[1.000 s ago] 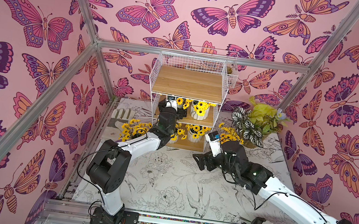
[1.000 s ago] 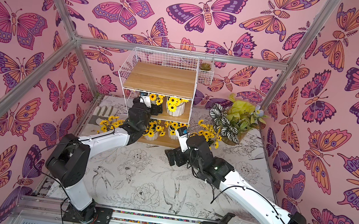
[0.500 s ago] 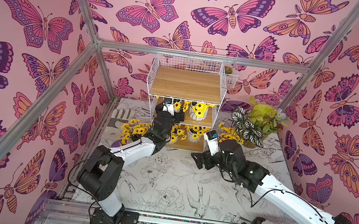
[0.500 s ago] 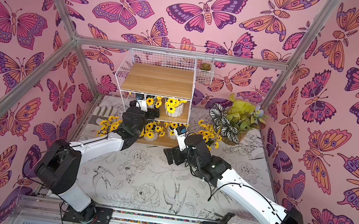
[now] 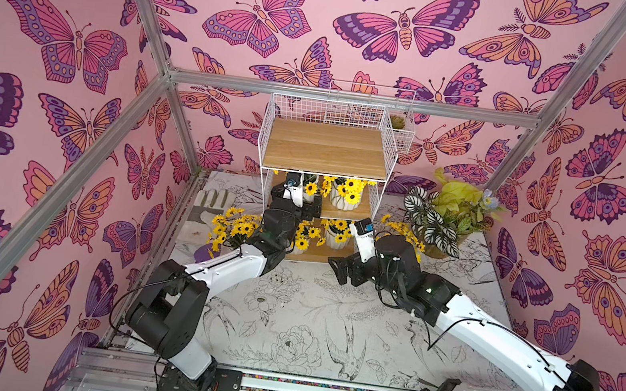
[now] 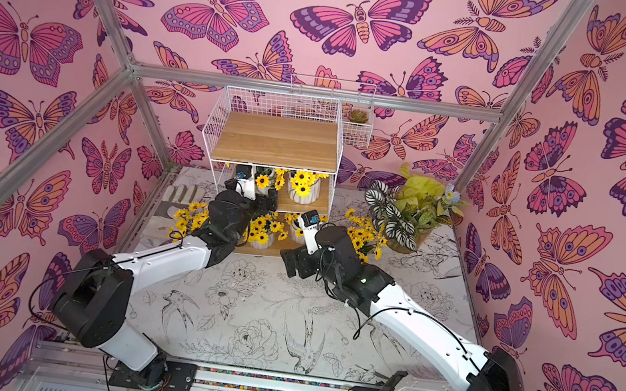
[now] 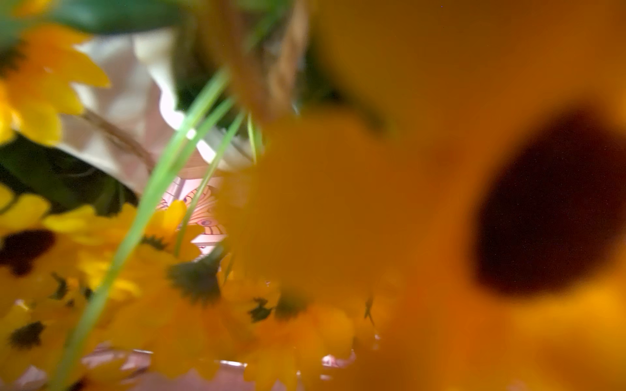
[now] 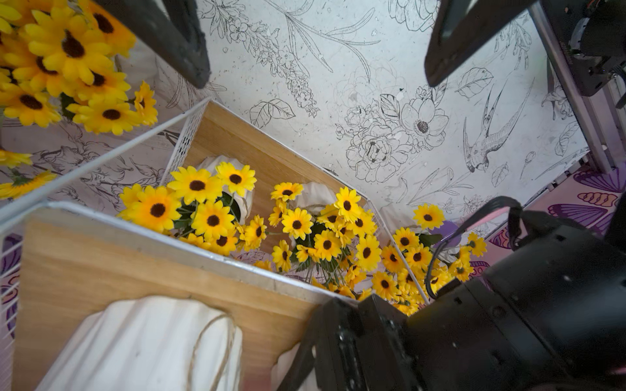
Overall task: Take the sunflower pots off the shelves
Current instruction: Pick up the sunflower pot from the shelf.
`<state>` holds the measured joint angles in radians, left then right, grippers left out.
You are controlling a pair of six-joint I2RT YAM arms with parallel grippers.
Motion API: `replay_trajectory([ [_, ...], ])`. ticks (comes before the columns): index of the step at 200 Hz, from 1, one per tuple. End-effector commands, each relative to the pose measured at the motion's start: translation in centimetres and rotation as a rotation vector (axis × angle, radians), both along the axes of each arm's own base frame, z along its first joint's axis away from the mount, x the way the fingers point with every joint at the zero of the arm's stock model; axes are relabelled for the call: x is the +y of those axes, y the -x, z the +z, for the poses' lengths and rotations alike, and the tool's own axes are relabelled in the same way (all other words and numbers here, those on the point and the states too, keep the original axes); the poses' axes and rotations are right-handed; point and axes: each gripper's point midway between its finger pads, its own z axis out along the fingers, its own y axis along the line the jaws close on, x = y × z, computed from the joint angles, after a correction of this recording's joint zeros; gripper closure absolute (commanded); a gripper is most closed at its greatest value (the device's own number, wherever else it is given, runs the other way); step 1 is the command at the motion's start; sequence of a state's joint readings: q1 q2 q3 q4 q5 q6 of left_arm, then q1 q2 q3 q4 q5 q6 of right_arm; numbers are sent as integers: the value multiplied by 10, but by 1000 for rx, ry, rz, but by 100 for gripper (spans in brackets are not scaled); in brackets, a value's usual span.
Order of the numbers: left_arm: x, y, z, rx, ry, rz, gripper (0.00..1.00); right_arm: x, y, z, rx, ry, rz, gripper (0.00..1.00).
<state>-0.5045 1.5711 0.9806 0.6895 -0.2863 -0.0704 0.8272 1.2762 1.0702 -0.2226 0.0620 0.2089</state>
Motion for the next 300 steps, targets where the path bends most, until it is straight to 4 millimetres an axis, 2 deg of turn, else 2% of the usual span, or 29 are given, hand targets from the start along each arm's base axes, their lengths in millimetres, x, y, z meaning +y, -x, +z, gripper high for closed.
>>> replay_trajectory([
  [1,-19,9,-57,185,-49,-134,42,2,-8,18,-39,-19,-16,1],
  [36,-22,18,-61,190,-46,-187,42,0,-12,15,-40,-7,-19,1],
  [92,-20,40,-63,201,-26,-229,43,-12,-21,25,-55,-1,-58,1],
  [147,-17,63,-65,197,-36,-261,44,-19,-22,30,-72,20,-65,1],
  [219,-21,98,-64,170,-52,-303,45,-32,-15,45,-98,40,-76,1],
  [222,-19,102,-52,141,-42,-304,45,-33,-14,45,-97,41,-76,1],
  [234,-18,108,-48,134,-43,-310,45,-35,-12,44,-93,49,-74,1],
  [300,-24,142,-53,144,-39,-369,45,-54,3,53,-96,49,-98,1],
])
